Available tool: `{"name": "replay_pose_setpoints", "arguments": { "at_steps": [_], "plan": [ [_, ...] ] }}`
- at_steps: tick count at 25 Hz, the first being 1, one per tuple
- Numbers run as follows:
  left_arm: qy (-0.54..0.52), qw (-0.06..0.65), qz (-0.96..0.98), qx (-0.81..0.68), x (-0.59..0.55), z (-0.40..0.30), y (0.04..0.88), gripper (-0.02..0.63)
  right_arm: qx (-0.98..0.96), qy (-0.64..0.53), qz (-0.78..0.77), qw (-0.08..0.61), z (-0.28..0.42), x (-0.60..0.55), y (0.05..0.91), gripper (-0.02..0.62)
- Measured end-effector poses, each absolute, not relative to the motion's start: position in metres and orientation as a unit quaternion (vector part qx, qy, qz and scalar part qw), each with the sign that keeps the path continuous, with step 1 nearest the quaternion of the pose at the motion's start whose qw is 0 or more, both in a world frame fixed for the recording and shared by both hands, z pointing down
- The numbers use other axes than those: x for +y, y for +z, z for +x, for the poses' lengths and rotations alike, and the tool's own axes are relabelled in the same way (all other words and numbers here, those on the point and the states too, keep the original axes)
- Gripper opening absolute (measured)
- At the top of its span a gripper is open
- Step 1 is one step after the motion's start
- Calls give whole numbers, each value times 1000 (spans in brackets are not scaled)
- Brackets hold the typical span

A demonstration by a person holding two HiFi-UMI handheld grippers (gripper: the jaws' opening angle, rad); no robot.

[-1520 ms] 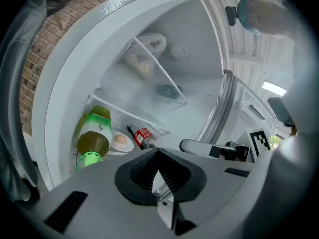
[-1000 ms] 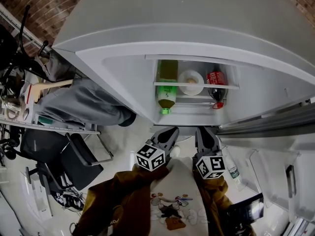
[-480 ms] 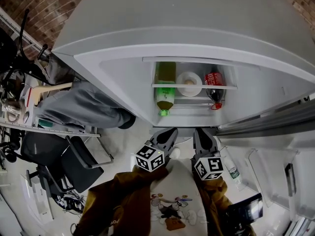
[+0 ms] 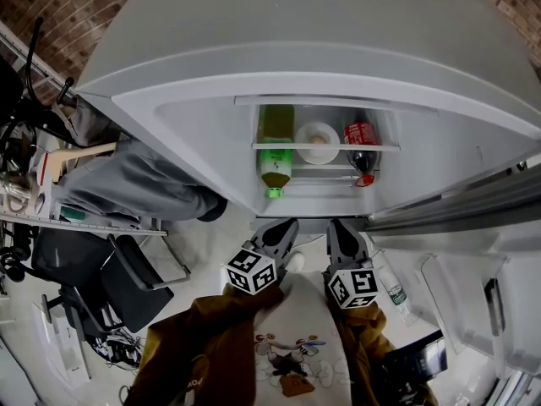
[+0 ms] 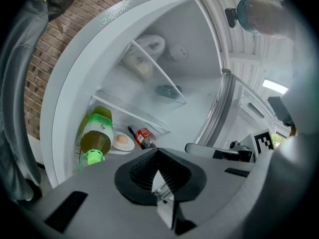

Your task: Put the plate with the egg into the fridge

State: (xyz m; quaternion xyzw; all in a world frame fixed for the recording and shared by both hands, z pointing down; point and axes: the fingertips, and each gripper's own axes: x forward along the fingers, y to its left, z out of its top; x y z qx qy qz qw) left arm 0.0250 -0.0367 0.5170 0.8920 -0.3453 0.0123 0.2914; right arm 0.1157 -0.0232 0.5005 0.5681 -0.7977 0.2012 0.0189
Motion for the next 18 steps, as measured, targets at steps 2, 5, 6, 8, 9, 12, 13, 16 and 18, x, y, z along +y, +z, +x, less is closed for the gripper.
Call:
{"name": "replay_pose_setpoints", "arguments": {
  "at_steps": [2,5,6,8,9,12,13,16,18],
  "plan": [
    [12,292,891,-346,-36,25,517,6,-798,202,567,21,116,-23,501,20],
    [12,293,891,-348,-36,25,518,6,-798,202,567,21,116,-22,502,20],
    [12,293,890,-348,-36,25,518,6,-798,201,568,21,117,-22,502,20],
    [11,293,890,-349,-35,25,518,6,-798,201,568,23,118,-21,502,17],
    [11,292,890,-350,-35,25,518,6,-798,201,568,23,118,-21,502,10],
    [11,292,890,-350,-35,25,518,6,-798,200,568,25,119,-20,503,8],
    [11,292,890,-350,-35,25,518,6,-798,200,568,27,119,-20,503,8],
    [11,293,890,-349,-34,26,518,6,-794,204,571,34,121,-20,506,6],
    [11,293,890,-348,-34,27,518,6,-792,207,573,36,123,-19,507,6]
  ]
}}
